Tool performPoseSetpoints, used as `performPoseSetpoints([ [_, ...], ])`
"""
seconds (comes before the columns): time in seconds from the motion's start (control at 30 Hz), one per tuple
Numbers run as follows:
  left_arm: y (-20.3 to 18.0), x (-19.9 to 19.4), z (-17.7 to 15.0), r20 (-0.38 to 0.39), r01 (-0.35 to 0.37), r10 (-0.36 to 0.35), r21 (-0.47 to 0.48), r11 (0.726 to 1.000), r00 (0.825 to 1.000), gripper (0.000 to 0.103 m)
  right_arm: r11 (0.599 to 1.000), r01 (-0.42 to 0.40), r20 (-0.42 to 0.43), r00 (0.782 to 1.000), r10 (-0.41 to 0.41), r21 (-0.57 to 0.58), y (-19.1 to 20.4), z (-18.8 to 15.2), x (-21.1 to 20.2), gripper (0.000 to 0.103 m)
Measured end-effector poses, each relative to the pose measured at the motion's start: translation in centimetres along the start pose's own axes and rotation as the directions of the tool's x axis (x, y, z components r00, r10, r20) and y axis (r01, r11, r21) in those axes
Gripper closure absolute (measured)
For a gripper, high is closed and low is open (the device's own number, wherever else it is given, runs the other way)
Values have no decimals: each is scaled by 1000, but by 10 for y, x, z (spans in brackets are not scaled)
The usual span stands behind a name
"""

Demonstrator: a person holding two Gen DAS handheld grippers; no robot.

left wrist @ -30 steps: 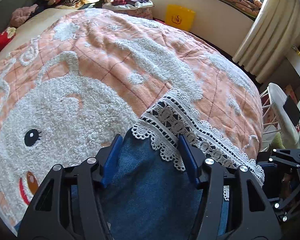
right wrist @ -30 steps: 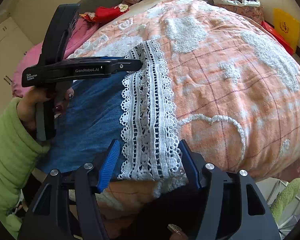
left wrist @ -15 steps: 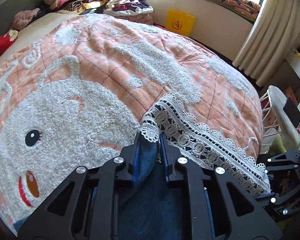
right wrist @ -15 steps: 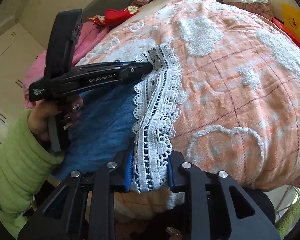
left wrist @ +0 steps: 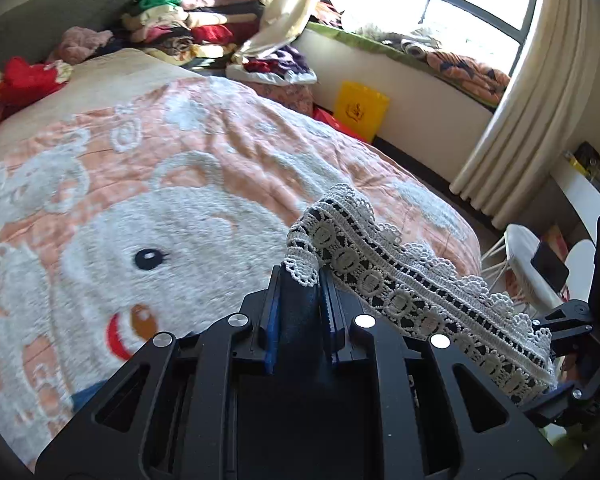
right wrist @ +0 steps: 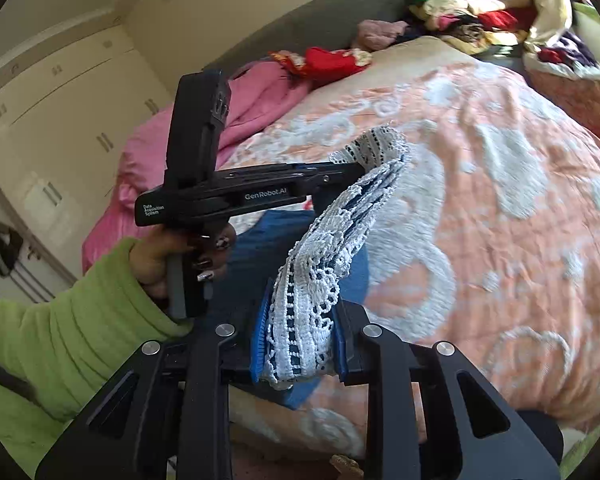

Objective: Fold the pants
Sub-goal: 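Lift the lace-trimmed leg with the left gripper and fold it over the other leg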

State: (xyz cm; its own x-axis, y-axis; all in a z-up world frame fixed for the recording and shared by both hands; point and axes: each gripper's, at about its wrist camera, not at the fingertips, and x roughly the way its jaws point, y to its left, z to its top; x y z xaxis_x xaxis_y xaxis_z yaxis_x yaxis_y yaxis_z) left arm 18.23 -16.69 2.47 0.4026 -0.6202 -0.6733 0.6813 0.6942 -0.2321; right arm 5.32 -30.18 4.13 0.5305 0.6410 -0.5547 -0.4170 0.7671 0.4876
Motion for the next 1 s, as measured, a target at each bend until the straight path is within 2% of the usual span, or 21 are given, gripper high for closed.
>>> performPoseSetpoints([
  [0.17,34,-26,-24,25,-33,36,-97,995,999,91,996,-44,-99,994,36,-73,30,5,51,79],
  [0.3,55,-40,-47,8,-97,99,-175,980,995,91,991,-45,-188,982,20,-127,49,-3,93,79],
  [0.4,68,-60,-63,35,-129,141,-230,964,989,91,984,-52,-241,971,9,-172,64,-9,115,79],
  [0.5,88,-85,-78,51,-170,196,-314,934,979,90,971,-50,-264,964,-15,-236,83,-16,129,79],
  [0.67,118,-133,-110,126,-120,199,-465,877,972,88,943,-79,-305,952,-25,-324,112,-34,149,79],
  [0.8,133,-145,-133,149,-53,161,-552,832,976,85,928,-129,-346,938,-1,-351,128,-51,159,74],
  [0.9,135,-143,-138,145,-28,135,-572,820,980,82,924,-168,-344,938,42,-343,135,-54,145,70],
  [1.0,130,-137,-136,161,27,82,-578,815,984,74,927,-172,-281,957,76,-333,131,-46,117,60],
])
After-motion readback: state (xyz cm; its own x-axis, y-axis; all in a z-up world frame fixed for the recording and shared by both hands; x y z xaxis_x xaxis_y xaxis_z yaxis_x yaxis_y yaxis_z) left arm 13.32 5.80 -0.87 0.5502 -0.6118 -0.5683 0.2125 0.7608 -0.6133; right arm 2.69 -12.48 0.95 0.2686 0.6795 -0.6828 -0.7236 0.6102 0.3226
